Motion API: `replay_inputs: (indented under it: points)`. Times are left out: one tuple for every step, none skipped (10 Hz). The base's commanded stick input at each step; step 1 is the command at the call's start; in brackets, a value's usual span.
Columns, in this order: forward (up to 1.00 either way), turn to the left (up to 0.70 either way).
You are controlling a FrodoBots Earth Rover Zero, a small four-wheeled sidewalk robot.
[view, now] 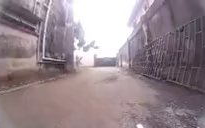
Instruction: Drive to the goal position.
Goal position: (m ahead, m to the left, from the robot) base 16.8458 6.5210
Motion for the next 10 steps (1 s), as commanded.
replay_inputs:
  points:
    - [0.7, 0.0]
    - [0.7, 0.0]
    - [0.7, 0.0]
    - [0.7, 0.0]
    - [0.7, 0.0]
    - [0.7, 0.0]
    - [0.7, 0.0]
    - [0.7, 0.0]
    - [0.7, 0.0]
    - [0.7, 0.0]
